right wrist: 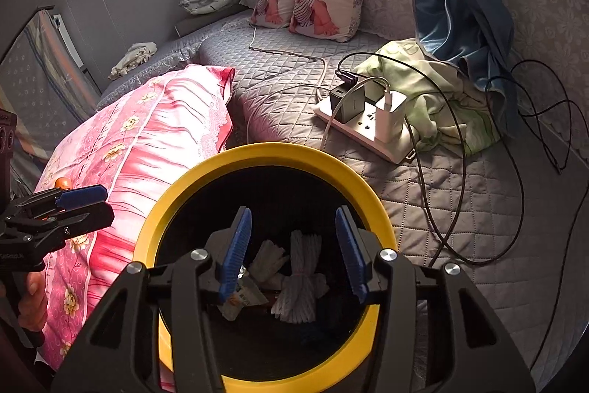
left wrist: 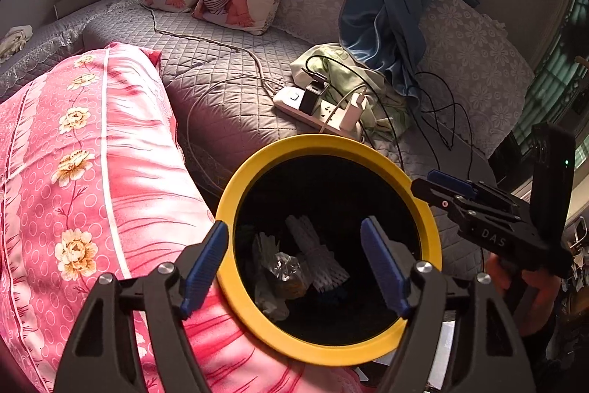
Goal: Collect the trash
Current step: 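Move both tools back toward the black plastic bag and oranges on the bedspread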
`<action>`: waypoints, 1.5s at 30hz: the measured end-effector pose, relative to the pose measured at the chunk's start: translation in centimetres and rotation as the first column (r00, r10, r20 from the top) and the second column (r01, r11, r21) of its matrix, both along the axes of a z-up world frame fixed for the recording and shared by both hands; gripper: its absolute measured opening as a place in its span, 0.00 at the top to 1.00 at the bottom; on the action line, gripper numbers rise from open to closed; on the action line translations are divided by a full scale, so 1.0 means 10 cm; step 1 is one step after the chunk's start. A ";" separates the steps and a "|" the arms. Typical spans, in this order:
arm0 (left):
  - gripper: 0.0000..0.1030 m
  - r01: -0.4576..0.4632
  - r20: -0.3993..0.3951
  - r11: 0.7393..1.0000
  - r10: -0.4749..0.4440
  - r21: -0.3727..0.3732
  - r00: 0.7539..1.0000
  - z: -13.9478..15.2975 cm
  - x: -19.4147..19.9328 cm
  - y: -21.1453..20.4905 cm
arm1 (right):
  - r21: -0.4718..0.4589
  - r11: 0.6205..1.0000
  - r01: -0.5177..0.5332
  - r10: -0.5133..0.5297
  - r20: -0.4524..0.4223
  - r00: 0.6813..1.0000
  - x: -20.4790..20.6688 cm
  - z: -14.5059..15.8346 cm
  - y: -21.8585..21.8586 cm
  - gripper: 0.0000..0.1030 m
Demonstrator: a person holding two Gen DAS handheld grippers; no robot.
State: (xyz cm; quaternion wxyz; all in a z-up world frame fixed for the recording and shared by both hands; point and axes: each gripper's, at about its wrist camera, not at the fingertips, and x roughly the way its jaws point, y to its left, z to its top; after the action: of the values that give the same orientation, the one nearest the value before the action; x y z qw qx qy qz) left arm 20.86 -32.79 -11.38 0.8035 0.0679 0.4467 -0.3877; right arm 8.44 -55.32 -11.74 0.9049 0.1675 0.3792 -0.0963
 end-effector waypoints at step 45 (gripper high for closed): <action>0.08 -0.661 0.223 0.750 0.651 -0.040 0.725 0.72 -0.60 3.78 | -0.117 0.894 -0.433 0.445 0.125 0.887 1.37 0.52 2.33 0.09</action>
State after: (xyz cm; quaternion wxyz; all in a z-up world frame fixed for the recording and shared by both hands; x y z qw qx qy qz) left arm 14.85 5.05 -4.22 0.9317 -0.0344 0.3568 -0.0593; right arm 22.16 -32.05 -6.58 0.9352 0.0448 0.3344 0.1074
